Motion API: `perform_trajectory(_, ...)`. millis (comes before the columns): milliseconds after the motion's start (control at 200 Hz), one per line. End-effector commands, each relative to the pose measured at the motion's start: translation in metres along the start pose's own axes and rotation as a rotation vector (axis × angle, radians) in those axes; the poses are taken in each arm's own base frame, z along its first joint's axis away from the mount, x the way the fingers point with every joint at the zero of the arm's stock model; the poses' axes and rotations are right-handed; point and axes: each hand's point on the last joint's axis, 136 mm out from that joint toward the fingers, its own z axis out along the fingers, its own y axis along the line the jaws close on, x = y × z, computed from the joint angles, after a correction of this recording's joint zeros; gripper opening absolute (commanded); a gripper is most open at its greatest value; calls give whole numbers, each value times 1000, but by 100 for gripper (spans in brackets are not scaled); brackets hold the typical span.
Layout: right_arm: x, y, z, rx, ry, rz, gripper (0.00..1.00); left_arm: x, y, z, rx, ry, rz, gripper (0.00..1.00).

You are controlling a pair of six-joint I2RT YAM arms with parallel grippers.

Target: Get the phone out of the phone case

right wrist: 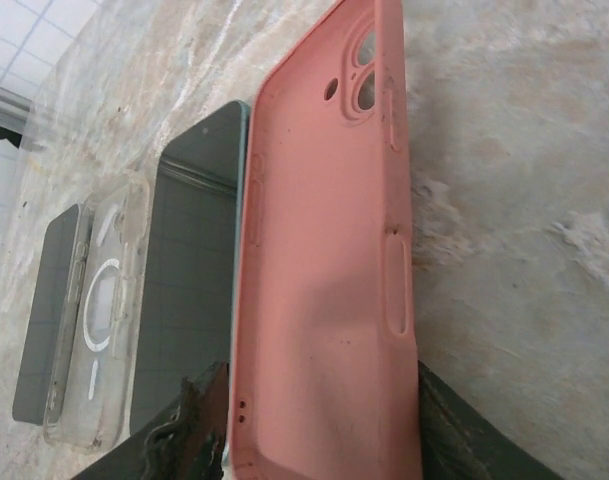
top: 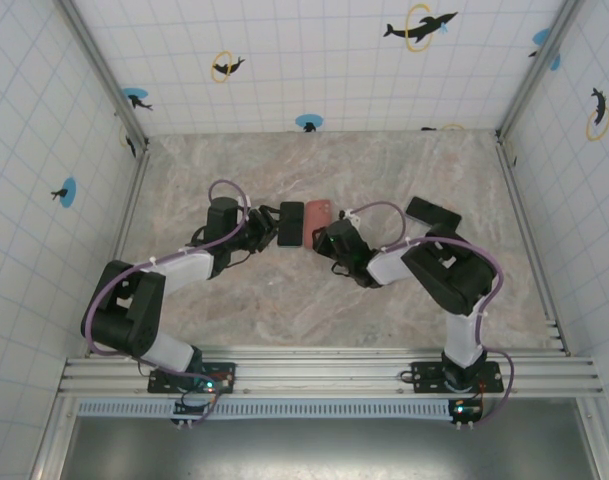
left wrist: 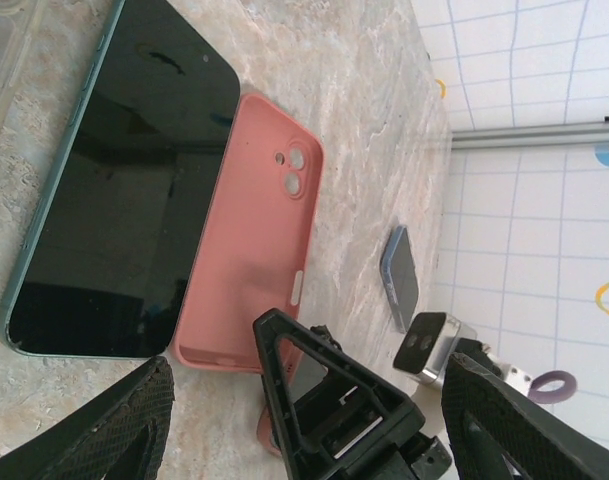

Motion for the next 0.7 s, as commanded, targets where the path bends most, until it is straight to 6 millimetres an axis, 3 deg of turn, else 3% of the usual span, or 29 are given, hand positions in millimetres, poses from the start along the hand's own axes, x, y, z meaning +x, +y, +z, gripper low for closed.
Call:
perform_trajectory(0, -17, 12, -7, 26, -49, -87, 51, -1, -8, 2, 29, 9, 34, 72)
perform_trajectory(330, -33, 4, -14, 79, -43, -182, 70, -2, -14, 1, 36, 17, 55, 73)
perform_trajectory(430, -38, 5, -20, 83, -14, -245, 82, -3, -18, 0, 38, 19, 69, 73)
perform_trajectory(555, -51, 5, -35, 84, 12, -350, 90, -4, -26, -2, 55, 21, 86, 74)
perform_trajectory(696, -62, -9, -61, 101, 77, -579, 95, 0, -33, -4, 87, 36, 96, 75)
